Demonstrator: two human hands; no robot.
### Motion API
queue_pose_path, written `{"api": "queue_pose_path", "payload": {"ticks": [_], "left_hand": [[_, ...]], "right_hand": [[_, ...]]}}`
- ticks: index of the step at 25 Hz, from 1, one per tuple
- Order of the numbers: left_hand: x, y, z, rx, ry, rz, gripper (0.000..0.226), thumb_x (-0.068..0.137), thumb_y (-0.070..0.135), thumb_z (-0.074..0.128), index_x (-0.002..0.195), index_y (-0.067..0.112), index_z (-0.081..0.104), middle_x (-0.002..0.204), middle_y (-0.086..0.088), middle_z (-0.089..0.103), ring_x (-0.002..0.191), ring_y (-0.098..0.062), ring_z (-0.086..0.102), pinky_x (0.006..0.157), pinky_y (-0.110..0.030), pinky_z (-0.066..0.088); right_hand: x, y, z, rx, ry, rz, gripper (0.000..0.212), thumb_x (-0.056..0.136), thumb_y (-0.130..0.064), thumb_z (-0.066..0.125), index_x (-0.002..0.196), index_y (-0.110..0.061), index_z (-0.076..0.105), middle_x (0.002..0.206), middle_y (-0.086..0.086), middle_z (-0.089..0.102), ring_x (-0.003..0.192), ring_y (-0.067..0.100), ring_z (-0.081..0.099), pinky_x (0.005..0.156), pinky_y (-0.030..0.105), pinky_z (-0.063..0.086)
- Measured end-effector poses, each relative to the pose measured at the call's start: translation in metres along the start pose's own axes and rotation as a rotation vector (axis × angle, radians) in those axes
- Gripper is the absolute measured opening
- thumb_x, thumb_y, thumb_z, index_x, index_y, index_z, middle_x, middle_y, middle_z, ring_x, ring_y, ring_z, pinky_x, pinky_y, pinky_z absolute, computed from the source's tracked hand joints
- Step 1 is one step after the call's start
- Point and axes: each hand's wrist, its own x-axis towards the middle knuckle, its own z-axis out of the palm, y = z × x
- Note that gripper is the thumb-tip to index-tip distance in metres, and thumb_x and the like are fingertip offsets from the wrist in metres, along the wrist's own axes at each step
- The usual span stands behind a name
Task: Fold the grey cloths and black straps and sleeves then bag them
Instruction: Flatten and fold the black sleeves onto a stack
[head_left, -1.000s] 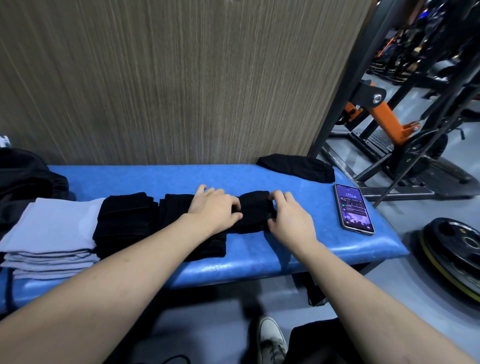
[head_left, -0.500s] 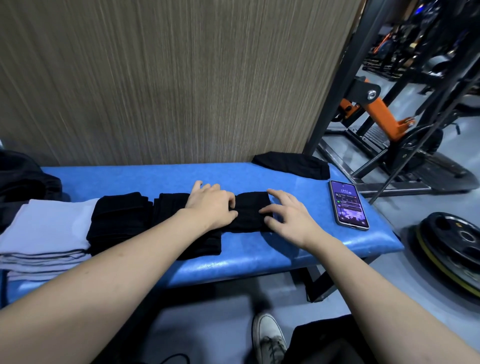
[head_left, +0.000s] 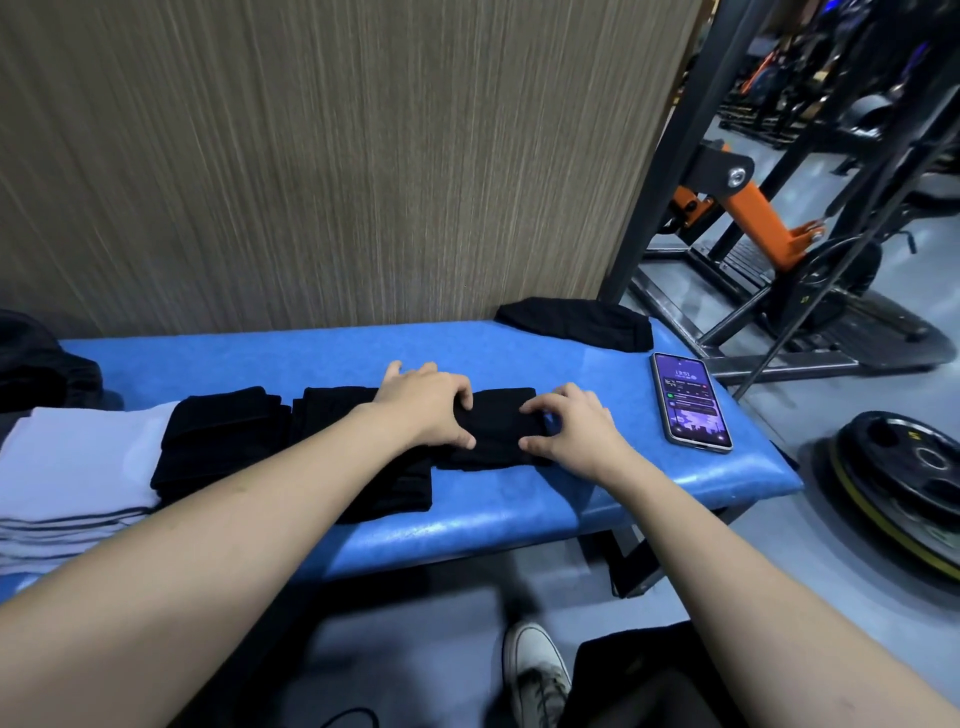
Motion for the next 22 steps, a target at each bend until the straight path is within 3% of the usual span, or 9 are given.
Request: {"api": "queue_pose_path", "payload": {"ticks": [3, 5, 9, 11, 13, 17, 19, 22], "left_hand": [[0.004, 0.013, 0.005, -0.191, 0.046, 0.022, 0.040, 0.079, 0.037, 0.079, 0.112, 0.033, 0.058, 0.112, 0.003, 0.042, 0.098, -0.021, 0.047, 0.096, -0.029, 0.033], [0.006, 0.021, 0.007, -0.321, 0.077, 0.058, 0.035, 0.081, 0.023, 0.078, 0.110, 0.031, 0.060, 0.113, 0.001, 0.043, 0.095, -0.019, 0.051, 0.083, -0.026, 0.038], [0.003, 0.027, 0.001, -0.504, 0.124, 0.112, 0.034, 0.082, 0.012, 0.074, 0.104, 0.035, 0.062, 0.114, 0.000, 0.050, 0.079, -0.010, 0.052, 0.074, -0.028, 0.043], [-0.003, 0.024, -0.007, -0.553, 0.138, 0.147, 0.036, 0.082, 0.010, 0.072, 0.096, 0.041, 0.062, 0.116, 0.004, 0.060, 0.070, -0.007, 0.053, 0.072, -0.031, 0.048], [-0.015, 0.018, -0.015, -0.575, 0.136, 0.159, 0.034, 0.083, 0.010, 0.070, 0.094, 0.042, 0.063, 0.114, 0.012, 0.064, 0.077, -0.003, 0.056, 0.077, -0.028, 0.047], [-0.047, -0.008, -0.032, -0.524, 0.153, 0.098, 0.028, 0.084, 0.020, 0.069, 0.100, 0.043, 0.066, 0.117, 0.020, 0.064, 0.101, -0.008, 0.057, 0.090, -0.029, 0.048], [-0.065, -0.027, -0.045, -0.505, 0.176, 0.043, 0.027, 0.083, 0.024, 0.069, 0.099, 0.045, 0.065, 0.115, 0.019, 0.064, 0.094, -0.007, 0.060, 0.086, -0.030, 0.051], [-0.091, -0.056, -0.061, -0.503, 0.221, -0.006, 0.026, 0.083, 0.023, 0.070, 0.101, 0.041, 0.067, 0.106, 0.018, 0.064, 0.073, 0.004, 0.059, 0.074, -0.025, 0.049]], "right_hand": [[-0.008, 0.004, -0.003, 0.399, 0.054, 0.092, 0.027, 0.078, -0.012, 0.082, 0.098, -0.023, 0.069, 0.090, -0.004, 0.051, 0.089, 0.018, 0.056, 0.084, 0.028, 0.045], [-0.014, 0.005, -0.008, 0.635, 0.118, 0.150, 0.024, 0.080, 0.004, 0.074, 0.094, -0.015, 0.069, 0.080, -0.003, 0.050, 0.071, 0.014, 0.051, 0.075, 0.027, 0.046], [-0.025, 0.004, -0.017, 0.915, 0.111, 0.172, 0.033, 0.081, 0.018, 0.060, 0.102, -0.007, 0.064, 0.085, 0.003, 0.055, 0.066, 0.019, 0.050, 0.062, 0.027, 0.046], [-0.029, 0.001, -0.021, 0.940, 0.027, 0.153, 0.040, 0.082, 0.020, 0.053, 0.104, -0.010, 0.066, 0.089, 0.006, 0.060, 0.062, 0.013, 0.052, 0.055, 0.021, 0.043], [-0.031, -0.005, -0.025, 0.853, -0.015, 0.123, 0.040, 0.085, 0.015, 0.051, 0.103, -0.016, 0.070, 0.094, 0.006, 0.064, 0.062, 0.006, 0.053, 0.054, 0.017, 0.042], [-0.035, -0.035, -0.027, 0.790, -0.043, 0.066, 0.031, 0.089, 0.001, 0.055, 0.105, -0.021, 0.070, 0.103, 0.017, 0.069, 0.075, 0.014, 0.060, 0.072, 0.028, 0.052], [-0.039, -0.060, -0.026, 0.856, -0.076, -0.014, 0.031, 0.088, 0.001, 0.062, 0.110, -0.021, 0.068, 0.113, 0.017, 0.067, 0.082, 0.019, 0.066, 0.079, 0.036, 0.058], [-0.039, -0.096, -0.019, 0.880, -0.057, -0.098, 0.037, 0.084, 0.004, 0.068, 0.110, -0.023, 0.067, 0.110, 0.011, 0.060, 0.074, 0.018, 0.064, 0.068, 0.032, 0.058]]}}
